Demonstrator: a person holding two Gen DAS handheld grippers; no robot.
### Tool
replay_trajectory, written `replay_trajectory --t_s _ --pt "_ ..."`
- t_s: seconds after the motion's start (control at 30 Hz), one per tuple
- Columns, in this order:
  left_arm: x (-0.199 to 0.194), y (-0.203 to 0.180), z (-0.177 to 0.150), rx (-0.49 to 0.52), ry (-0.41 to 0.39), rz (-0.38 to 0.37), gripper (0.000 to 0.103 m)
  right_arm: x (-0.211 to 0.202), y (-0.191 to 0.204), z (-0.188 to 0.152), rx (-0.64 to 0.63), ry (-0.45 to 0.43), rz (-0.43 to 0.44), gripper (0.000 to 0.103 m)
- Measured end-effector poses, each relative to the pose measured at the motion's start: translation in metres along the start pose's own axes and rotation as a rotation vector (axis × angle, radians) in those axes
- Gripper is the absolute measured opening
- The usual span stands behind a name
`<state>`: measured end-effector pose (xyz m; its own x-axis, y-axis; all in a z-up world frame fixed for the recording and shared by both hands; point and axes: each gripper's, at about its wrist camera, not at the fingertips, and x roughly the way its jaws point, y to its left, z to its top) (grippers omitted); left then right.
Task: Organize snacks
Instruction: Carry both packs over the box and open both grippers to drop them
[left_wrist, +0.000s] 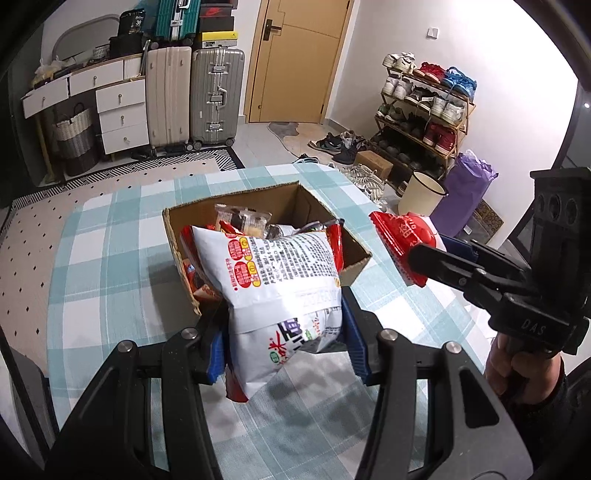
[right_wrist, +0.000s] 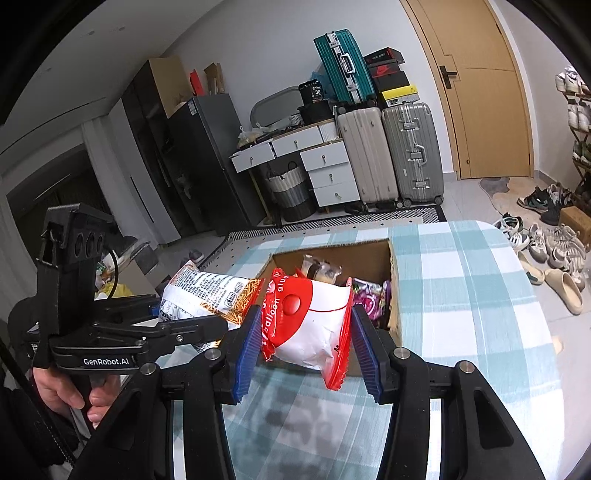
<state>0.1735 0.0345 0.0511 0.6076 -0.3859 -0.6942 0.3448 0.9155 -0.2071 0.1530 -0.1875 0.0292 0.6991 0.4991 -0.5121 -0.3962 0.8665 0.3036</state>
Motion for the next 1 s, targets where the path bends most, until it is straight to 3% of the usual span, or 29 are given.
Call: replay_trajectory --t_s 0.47,1.0 --pt "0.024 0.014 0.048 0.012 0.0 0.017 0.049 0.024 0.003 0.039 -0.046 0.003 0.004 0.048" --pt "0.091 0.034 0.088 0.004 0.042 0.035 0.049 0.071 -0.017 0.067 -0.057 0.038 0.002 0.048"
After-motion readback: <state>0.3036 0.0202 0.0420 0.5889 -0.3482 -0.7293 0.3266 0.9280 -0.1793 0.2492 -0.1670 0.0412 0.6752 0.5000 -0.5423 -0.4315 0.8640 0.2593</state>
